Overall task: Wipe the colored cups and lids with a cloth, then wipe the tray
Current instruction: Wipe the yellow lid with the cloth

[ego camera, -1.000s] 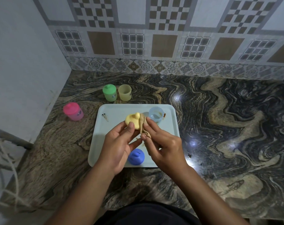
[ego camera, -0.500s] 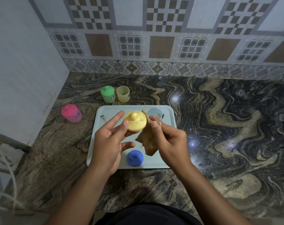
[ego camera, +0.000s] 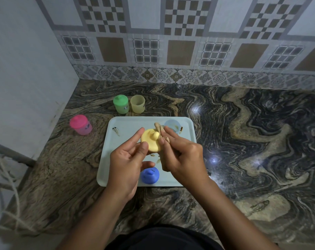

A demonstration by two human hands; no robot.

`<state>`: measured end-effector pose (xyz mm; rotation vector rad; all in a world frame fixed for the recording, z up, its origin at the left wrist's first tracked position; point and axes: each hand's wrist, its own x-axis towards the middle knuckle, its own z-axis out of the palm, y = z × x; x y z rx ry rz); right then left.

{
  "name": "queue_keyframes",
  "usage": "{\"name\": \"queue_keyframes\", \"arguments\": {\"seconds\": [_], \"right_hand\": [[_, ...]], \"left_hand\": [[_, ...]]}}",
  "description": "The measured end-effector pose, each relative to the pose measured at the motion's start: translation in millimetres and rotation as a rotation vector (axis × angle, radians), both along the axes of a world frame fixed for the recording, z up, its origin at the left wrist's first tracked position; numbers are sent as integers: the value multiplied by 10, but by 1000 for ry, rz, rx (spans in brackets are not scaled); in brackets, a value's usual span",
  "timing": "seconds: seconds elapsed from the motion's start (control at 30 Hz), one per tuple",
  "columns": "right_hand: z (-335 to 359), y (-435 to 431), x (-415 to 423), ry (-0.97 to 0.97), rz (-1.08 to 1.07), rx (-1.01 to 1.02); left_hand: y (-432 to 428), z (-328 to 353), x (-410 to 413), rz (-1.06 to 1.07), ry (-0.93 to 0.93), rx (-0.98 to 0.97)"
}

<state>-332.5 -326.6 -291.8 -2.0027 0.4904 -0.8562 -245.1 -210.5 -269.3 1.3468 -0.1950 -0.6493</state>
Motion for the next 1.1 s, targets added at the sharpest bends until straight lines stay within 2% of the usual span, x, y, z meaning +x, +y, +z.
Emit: {"name": "queue_keyframes", "arguments": {"seconds": [0.07, 0.13, 0.23, 0.37, 0.47, 0.53, 0.63, 0.7, 0.83, 0.97, 1.1], "right_hand": [[81, -29, -5, 44, 64, 208], [134, -45, -26, 87, 141, 309], [144, -25, -48, 118, 190, 204], [89, 24, -68, 66, 166, -10], [102, 20, -64, 43, 161, -63], [161, -35, -52, 50, 122, 17], [239, -135, -38, 88, 151, 306], [249, -132, -20, 96, 163, 392], [276, -64, 2, 111, 215, 472], [226, -56, 8, 57, 177, 480], [144, 51, -1, 36, 187, 339]], "left_hand": [[4, 0, -7, 8, 33, -18], [5, 4, -11, -17, 69, -39], [-4, 21, -27, -65, 73, -50], [-18, 29, -47, -63, 51, -56], [-5, 37, -36, -24, 34, -52], [15, 63, -28, -11, 29, -48], [16, 72, -46, 0, 26, -41], [0, 83, -69, 11, 20, -49], [-32, 111, -115, -33, 9, -89], [-37, 101, -84, 82, 46, -89], [-52, 122, -69, 61, 15, -86]]}}
